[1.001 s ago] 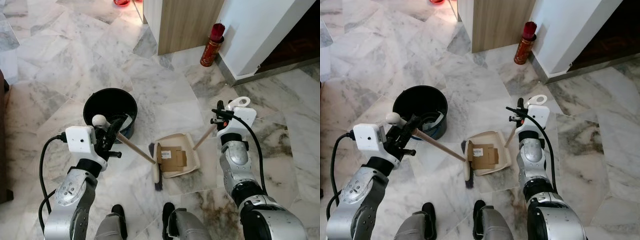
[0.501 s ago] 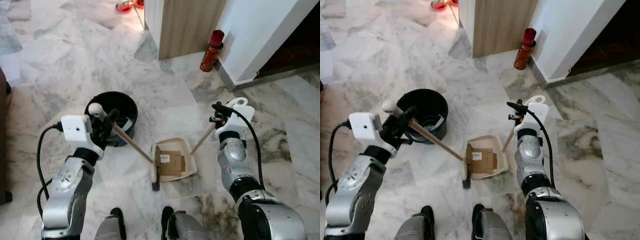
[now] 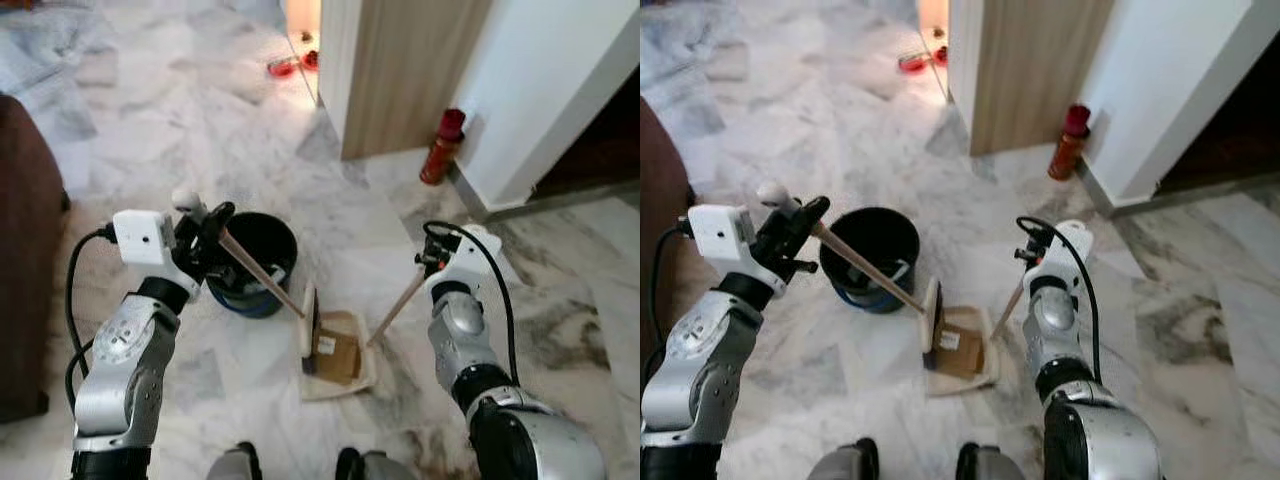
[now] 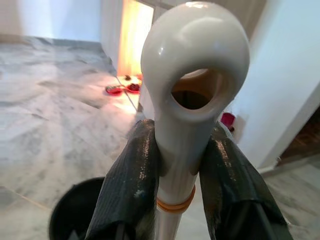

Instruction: Sweep floor

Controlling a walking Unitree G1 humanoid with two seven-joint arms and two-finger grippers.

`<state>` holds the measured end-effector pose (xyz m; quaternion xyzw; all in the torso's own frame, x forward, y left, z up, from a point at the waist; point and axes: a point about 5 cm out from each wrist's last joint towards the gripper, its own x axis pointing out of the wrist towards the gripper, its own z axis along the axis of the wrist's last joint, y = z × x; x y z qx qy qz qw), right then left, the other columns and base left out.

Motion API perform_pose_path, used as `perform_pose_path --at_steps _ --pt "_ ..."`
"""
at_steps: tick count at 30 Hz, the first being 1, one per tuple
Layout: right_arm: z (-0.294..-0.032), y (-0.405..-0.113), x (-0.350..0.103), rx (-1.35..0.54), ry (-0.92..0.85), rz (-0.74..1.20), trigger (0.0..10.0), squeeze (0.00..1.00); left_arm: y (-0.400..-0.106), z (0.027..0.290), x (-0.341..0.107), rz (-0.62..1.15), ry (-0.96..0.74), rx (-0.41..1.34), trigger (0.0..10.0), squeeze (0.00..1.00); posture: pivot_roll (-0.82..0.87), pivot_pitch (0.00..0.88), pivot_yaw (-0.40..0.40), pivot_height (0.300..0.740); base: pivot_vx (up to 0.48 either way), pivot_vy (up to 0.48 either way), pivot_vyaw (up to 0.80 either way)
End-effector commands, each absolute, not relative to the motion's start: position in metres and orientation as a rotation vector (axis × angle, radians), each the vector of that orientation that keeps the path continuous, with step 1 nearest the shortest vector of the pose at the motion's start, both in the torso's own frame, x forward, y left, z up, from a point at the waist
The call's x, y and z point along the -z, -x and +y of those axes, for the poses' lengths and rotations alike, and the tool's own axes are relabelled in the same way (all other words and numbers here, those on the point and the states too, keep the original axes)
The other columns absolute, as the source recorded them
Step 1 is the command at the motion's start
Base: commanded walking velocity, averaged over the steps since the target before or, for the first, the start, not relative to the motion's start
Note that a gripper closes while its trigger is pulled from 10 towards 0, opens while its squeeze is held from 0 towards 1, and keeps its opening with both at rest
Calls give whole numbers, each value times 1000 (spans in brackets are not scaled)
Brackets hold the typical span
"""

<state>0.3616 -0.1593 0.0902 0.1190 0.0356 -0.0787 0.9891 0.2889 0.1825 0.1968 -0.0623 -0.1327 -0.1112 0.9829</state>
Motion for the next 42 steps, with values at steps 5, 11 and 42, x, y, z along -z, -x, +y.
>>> perform_pose_path --at_steps 5,11,42 --pt "-157 -355 -76 197 -324 130 10000 0 -293 180 -223 -362 91 274 10000 0 256 67 19 740 0 0 0" --pt "-164 -354 -76 221 -301 128 10000 0 -295 171 -248 -402 74 352 10000 0 258 42 35 740 0 0 0" --pt "-170 -356 -80 217 -197 118 10000 0 -231 175 -261 -97 -137 602 10000 0 345 56 70 740 0 0 0"
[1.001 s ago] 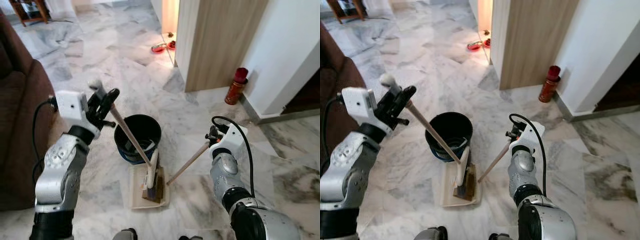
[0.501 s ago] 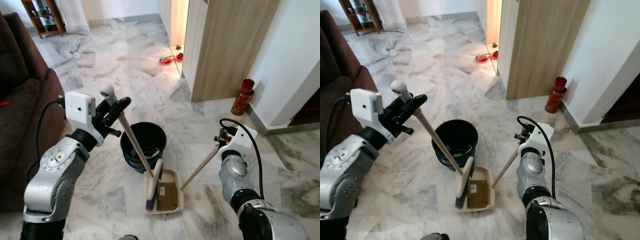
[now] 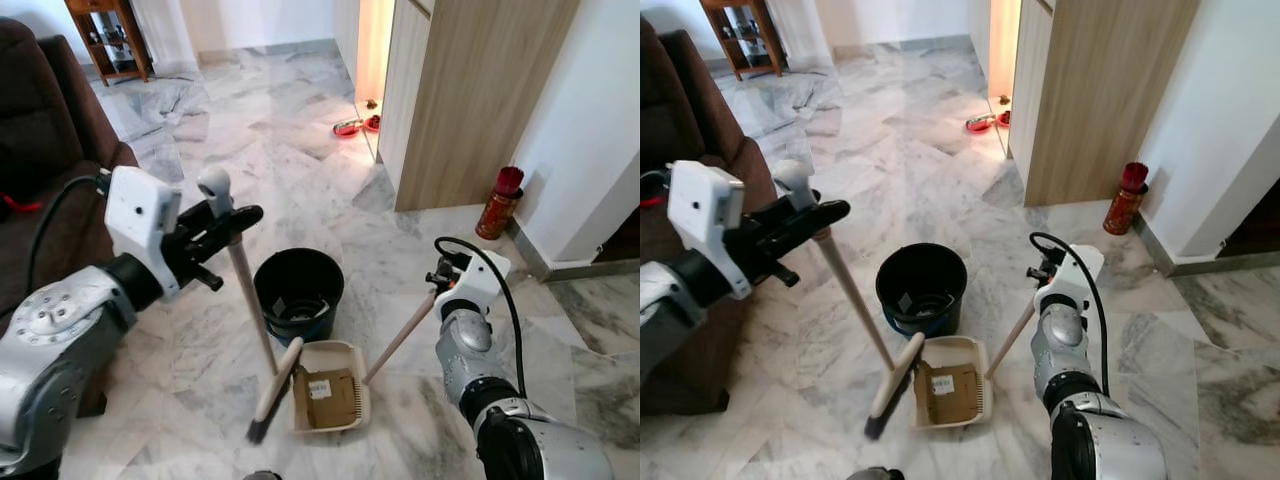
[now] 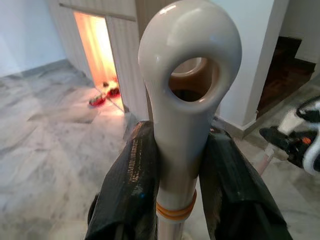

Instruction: Sweep floor

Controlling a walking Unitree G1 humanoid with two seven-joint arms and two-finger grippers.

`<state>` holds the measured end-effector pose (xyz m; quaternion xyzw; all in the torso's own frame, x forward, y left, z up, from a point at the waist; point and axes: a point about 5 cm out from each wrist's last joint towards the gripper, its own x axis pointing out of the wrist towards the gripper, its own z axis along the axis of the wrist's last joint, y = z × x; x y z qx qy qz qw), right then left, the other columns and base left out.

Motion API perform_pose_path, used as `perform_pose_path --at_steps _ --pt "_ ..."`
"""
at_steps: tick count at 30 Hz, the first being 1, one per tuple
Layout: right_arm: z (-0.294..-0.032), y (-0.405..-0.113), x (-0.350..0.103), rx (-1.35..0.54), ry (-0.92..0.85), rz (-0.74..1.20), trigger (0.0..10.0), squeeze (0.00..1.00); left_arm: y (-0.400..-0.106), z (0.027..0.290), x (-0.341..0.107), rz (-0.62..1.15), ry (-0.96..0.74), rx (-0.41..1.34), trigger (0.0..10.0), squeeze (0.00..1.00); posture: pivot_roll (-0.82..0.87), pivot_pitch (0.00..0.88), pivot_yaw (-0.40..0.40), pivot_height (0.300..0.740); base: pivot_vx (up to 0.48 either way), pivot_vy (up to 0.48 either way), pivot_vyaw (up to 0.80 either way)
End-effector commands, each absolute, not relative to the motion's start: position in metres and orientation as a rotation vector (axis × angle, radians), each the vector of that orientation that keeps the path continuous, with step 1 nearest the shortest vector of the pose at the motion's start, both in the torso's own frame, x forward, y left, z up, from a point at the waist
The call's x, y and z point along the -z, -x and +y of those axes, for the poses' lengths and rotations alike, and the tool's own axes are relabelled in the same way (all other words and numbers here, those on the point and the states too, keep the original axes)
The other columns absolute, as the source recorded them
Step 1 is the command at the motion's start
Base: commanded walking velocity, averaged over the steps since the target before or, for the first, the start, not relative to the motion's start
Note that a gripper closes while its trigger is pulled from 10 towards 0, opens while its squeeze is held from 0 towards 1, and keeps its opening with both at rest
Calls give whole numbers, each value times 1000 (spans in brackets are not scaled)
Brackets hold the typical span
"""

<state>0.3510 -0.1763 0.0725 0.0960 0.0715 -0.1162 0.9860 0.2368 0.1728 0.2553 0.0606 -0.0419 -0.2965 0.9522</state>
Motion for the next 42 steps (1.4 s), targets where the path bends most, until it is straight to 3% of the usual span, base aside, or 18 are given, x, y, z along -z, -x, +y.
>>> perform_pose_path --at_steps 1,9,12,17,23,35,42 --pt "-170 -356 -80 216 -197 118 10000 0 -230 177 -260 -86 -137 594 10000 0 345 56 70 740 0 0 0" --pt "-170 -356 -79 209 -193 120 10000 0 -226 205 -235 8 -184 387 10000 0 335 66 69 740 0 0 0" --pt "-172 -355 -79 211 -193 121 10000 0 -225 210 -232 -2 -190 337 10000 0 335 68 68 740 0 0 0" --pt "-178 -356 -80 221 -186 118 10000 0 -222 242 -216 -31 -173 92 10000 0 326 69 56 740 0 0 0" --pt "-182 -356 -81 231 -187 118 10000 0 -217 251 -202 -46 -163 -33 10000 0 311 69 51 740 0 0 0" --pt "-205 -364 -99 309 -254 78 10000 0 -214 256 -161 -10 -165 -131 10000 0 272 49 32 740 0 0 0" --pt "-202 -368 -101 140 -268 104 10000 0 -213 254 -150 -8 -153 -131 10000 0 263 38 29 740 0 0 0"
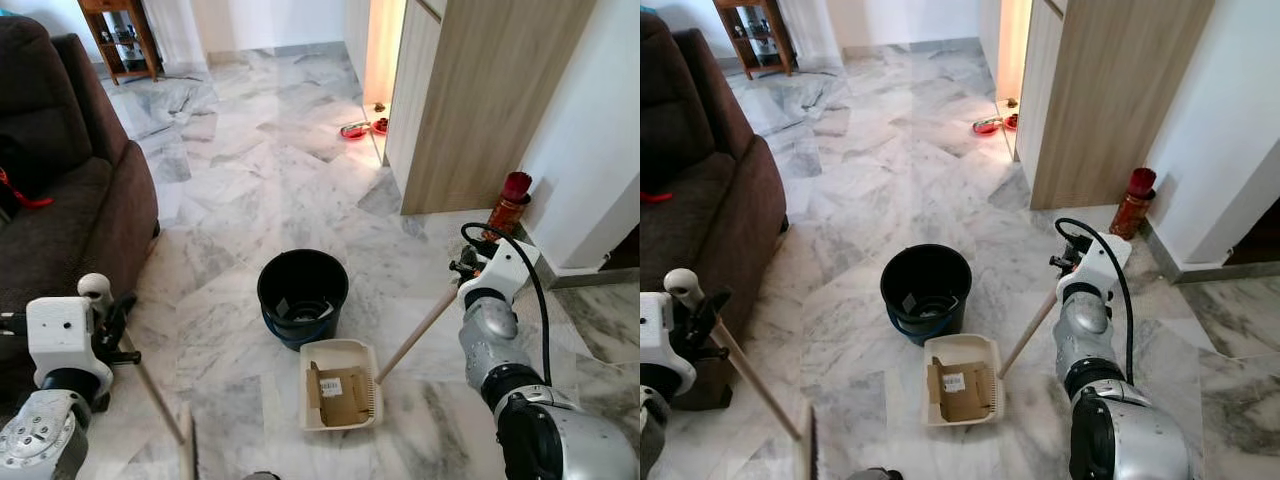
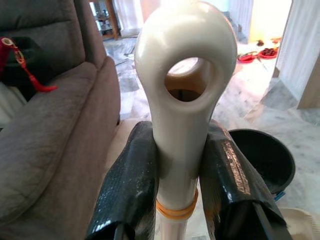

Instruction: Sweep floor

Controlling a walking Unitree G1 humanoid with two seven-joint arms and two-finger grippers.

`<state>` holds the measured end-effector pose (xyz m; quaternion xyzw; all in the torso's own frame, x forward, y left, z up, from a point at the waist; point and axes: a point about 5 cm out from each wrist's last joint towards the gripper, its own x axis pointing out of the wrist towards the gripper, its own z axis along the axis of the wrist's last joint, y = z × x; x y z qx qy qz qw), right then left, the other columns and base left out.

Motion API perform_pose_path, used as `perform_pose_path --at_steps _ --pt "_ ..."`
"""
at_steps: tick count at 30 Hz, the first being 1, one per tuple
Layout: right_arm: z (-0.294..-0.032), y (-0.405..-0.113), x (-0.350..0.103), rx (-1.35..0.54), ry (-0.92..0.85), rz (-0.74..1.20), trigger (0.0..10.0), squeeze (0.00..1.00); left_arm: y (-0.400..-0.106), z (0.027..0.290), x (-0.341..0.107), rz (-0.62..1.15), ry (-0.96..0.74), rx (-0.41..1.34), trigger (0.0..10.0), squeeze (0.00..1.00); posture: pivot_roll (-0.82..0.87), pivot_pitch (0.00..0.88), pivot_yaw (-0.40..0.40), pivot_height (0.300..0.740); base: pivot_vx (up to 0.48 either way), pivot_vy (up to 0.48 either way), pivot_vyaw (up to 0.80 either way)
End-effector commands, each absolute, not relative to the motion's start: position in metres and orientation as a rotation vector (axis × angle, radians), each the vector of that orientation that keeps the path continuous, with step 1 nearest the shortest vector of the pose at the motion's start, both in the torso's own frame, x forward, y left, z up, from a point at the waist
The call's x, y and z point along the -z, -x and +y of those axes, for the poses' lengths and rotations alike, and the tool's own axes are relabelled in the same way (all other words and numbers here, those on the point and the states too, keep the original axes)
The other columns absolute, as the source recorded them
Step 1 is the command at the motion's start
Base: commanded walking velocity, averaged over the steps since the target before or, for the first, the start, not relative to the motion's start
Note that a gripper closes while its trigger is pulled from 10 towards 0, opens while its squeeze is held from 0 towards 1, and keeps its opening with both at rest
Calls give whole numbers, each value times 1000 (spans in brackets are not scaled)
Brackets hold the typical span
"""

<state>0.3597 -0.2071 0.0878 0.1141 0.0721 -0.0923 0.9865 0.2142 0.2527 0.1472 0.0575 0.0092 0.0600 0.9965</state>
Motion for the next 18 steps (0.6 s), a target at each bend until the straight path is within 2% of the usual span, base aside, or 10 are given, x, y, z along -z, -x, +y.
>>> perform_pose_path --at_steps 1,8,18 --pt "-201 -368 -100 111 -254 109 10000 0 -213 254 -149 -9 -151 -131 10000 0 262 37 28 740 0 0 0" --pt "-196 -368 -100 -8 -198 129 10000 0 -216 253 -144 -11 -144 -132 10000 0 255 49 25 740 0 0 0" --pt "-181 -374 -112 -227 -290 105 10000 0 -213 252 -137 -7 -143 -137 10000 0 252 75 17 740 0 0 0"
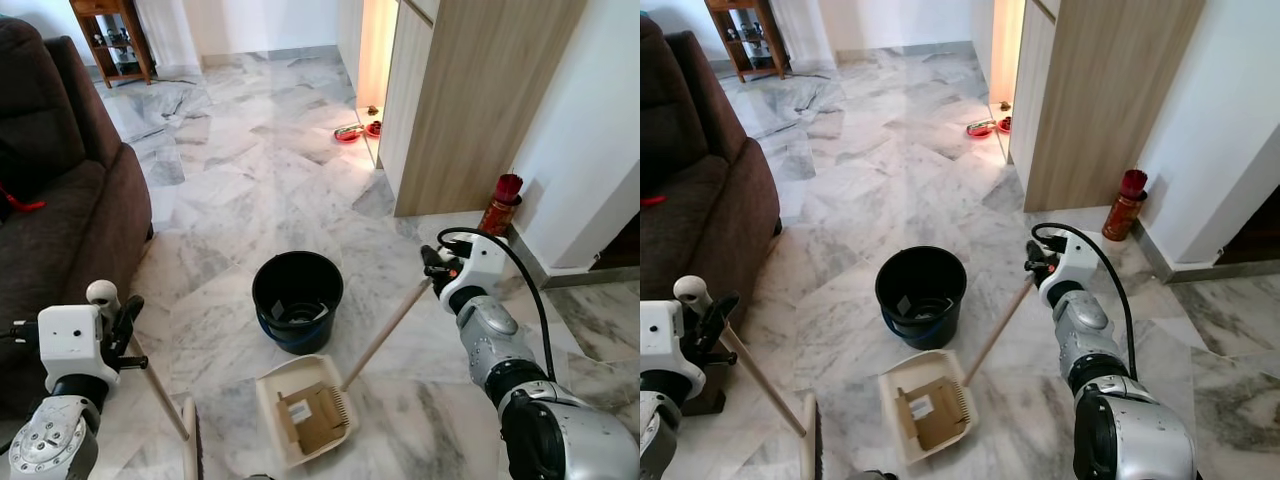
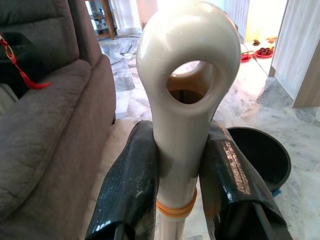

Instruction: Sweep floor

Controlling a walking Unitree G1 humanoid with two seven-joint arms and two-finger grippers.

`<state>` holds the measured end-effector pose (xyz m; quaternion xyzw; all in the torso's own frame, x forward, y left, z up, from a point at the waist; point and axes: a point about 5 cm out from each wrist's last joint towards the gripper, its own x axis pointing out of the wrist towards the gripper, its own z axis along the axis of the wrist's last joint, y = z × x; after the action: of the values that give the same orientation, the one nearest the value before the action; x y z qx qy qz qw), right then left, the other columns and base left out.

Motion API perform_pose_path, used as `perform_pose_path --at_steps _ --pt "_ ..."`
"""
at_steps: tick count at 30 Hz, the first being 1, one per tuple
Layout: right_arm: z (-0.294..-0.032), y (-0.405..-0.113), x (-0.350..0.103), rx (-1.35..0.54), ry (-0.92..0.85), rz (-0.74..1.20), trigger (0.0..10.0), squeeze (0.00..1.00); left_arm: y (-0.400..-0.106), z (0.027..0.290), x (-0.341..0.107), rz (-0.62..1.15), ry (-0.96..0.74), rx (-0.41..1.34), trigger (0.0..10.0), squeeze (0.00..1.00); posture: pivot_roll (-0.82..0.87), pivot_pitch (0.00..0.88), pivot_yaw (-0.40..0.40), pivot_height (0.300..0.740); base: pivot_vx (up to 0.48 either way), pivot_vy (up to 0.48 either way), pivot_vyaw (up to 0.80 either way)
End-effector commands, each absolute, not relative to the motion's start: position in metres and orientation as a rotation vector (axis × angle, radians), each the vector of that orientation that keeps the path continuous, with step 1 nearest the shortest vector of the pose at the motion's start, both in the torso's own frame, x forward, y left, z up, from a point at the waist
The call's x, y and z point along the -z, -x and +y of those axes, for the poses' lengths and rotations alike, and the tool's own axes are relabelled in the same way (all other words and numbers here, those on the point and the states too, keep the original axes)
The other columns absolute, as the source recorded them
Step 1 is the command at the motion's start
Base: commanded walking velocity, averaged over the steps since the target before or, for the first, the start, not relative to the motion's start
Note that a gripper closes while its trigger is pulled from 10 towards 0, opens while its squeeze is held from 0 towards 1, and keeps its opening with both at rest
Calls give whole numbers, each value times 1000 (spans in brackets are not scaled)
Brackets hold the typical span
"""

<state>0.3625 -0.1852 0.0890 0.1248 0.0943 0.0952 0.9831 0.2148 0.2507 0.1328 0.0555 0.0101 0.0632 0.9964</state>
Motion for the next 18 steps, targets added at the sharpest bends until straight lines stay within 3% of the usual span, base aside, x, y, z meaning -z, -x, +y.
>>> perform_pose_path --at_steps 1,11,18 --pt "-180 -375 -114 -235 -303 97 10000 0 -213 252 -137 -7 -142 -138 10000 0 252 75 17 740 0 0 0" --pt "-168 -386 -144 -363 -406 -6 10000 0 -213 250 -132 1 -137 -135 10000 0 249 82 13 740 0 0 0" --pt "-169 -395 -167 -320 -506 -94 10000 0 -215 246 -131 -10 -122 -133 10000 0 244 78 3 740 0 0 0"
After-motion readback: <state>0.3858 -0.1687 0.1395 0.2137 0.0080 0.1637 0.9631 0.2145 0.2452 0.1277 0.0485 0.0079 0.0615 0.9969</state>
